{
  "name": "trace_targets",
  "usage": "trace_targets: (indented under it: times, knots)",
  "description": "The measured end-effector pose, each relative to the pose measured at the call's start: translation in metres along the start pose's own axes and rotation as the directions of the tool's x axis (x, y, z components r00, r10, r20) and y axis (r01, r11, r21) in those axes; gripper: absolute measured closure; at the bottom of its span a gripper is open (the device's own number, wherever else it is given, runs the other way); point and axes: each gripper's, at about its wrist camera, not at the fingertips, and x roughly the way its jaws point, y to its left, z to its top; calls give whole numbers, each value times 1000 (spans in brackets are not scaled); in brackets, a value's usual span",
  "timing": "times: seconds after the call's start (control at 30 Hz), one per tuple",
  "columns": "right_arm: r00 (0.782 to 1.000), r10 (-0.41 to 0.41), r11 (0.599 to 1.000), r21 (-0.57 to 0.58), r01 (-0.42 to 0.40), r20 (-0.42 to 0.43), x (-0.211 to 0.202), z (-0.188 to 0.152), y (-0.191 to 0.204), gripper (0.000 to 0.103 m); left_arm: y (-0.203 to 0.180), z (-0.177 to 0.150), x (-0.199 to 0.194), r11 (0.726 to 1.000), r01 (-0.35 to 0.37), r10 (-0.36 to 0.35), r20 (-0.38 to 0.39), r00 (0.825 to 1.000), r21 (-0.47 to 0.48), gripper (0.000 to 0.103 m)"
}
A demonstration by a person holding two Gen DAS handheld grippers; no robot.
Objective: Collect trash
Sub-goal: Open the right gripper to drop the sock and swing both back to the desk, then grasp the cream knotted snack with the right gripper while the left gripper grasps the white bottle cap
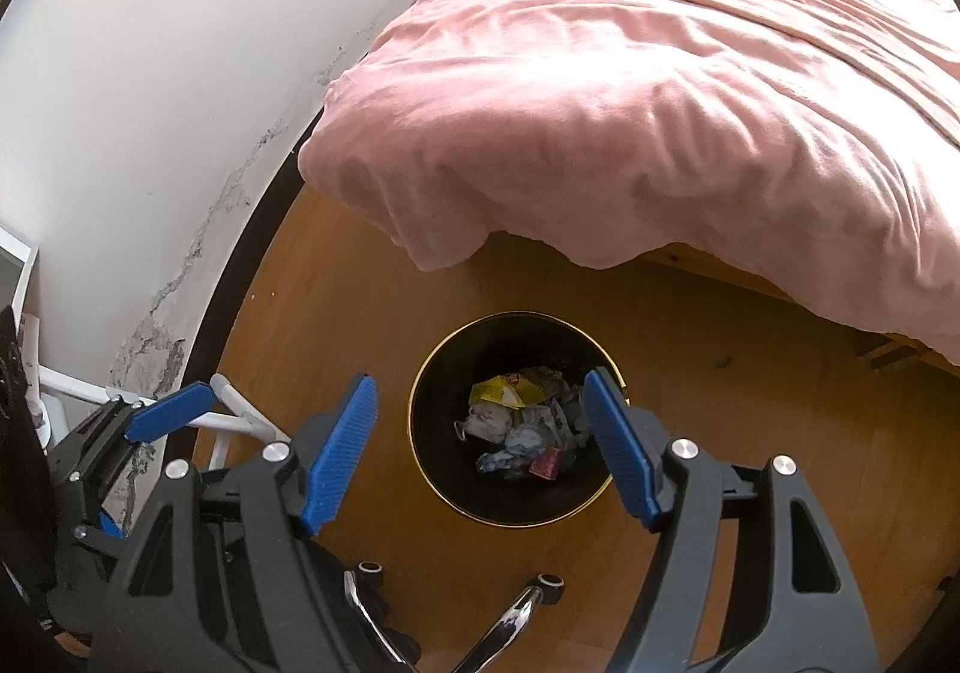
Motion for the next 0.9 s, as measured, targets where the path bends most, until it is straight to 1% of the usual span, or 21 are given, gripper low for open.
trace_targets:
  times: [0.1,0.2,0.27,0.3,0.33,0.4,0.43,0.47,0.5,0.53,0.57,0.63,0.67,0.7,0.73,0.77,0.8,0.83,0.87,0.9]
  knots:
    - [1000,-8,1000,-20,8,12,-9,1,7,33,3,0,-18,1000,-10,10,19,1000,-10,13]
    - [999,8,999,-50,-6,45,-31,2,23,33,9,2,-52,999,-24,25,58,998,-31,13]
    - [996,24,995,-98,-16,83,-52,4,46,32,15,1,-85,999,-30,34,96,995,-35,12]
    - [995,34,992,-120,-22,96,-60,5,56,30,18,0,-103,999,-38,42,120,992,-36,12]
    - [992,50,987,-158,-32,114,-70,5,74,29,22,-2,-123,998,-49,54,151,987,-38,11]
    - [988,86,974,-220,-56,131,-84,6,108,29,36,-12,-167,994,-98,108,220,970,-53,9]
    - [984,122,962,-259,-85,133,-91,6,132,29,47,-21,-191,988,-135,150,250,956,-76,9]
    - [980,146,953,-283,-104,131,-95,6,148,29,58,-28,-210,980,-169,191,267,945,-102,8]
    - [975,181,936,-325,-132,127,-99,6,175,28,72,-38,-229,969,-205,236,276,932,-136,8]
    - [971,206,921,-359,-150,123,-102,5,196,28,88,-51,-248,955,-241,283,280,918,-175,8]
    - [965,235,898,-404,-171,114,-104,3,223,27,108,-66,-267,935,-277,333,275,902,-223,8]
    - [955,283,846,-490,-208,83,-106,-4,278,27,149,-99,-301,881,-343,428,242,871,-325,8]
    - [948,314,805,-544,-236,54,-105,-11,316,27,171,-120,-319,844,-375,477,218,851,-384,8]
    - [943,330,780,-574,-252,35,-104,-17,339,27,193,-141,-335,804,-404,522,190,832,-437,8]
    - [937,349,749,-605,-271,13,-103,-24,364,27,216,-166,-353,751,-439,570,150,808,-493,8]
    - [927,374,699,-649,-299,-25,-101,-37,403,27,236,-188,-367,703,-466,607,112,787,-537,8]
    - [922,383,670,-673,-313,-47,-100,-45,425,27,254,-210,-381,651,-491,640,72,765,-580,8]
    - [916,394,637,-697,-330,-74,-98,-54,450,27,271,-233,-395,595,-511,669,31,742,-620,8]
    - [905,409,584,-729,-358,-117,-95,-71,487,27,288,-258,-410,536,-526,694,-9,720,-660,8]
    - [900,413,553,-747,-370,-140,-93,-80,508,27,302,-281,-422,482,-537,713,-45,699,-693,8]
